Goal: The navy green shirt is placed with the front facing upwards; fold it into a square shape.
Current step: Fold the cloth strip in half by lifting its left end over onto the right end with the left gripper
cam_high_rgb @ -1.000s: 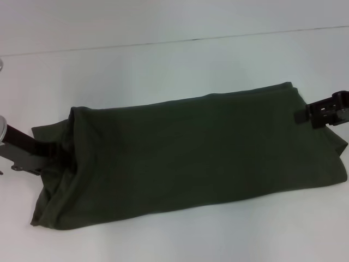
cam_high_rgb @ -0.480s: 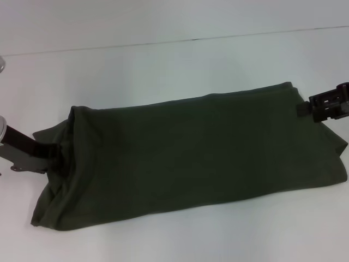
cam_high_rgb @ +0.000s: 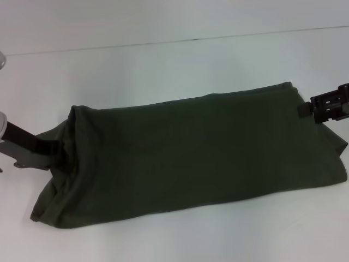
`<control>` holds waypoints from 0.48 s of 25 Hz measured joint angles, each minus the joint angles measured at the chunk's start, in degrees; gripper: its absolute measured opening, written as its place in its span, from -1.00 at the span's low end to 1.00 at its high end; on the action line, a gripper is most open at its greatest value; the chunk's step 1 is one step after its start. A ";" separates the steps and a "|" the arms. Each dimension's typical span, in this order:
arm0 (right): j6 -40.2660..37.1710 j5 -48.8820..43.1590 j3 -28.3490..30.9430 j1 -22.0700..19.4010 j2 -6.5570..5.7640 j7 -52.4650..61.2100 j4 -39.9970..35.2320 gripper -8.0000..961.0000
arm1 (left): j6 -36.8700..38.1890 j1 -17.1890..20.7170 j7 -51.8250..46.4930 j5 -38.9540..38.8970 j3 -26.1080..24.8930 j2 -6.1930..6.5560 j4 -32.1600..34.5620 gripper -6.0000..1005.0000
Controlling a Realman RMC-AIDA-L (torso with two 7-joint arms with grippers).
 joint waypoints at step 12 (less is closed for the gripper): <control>0.18 0.03 0.00 -0.35 0.08 -0.10 0.10 0.53 | 1.34 0.65 0.30 -1.36 -0.29 0.50 -1.53 -0.90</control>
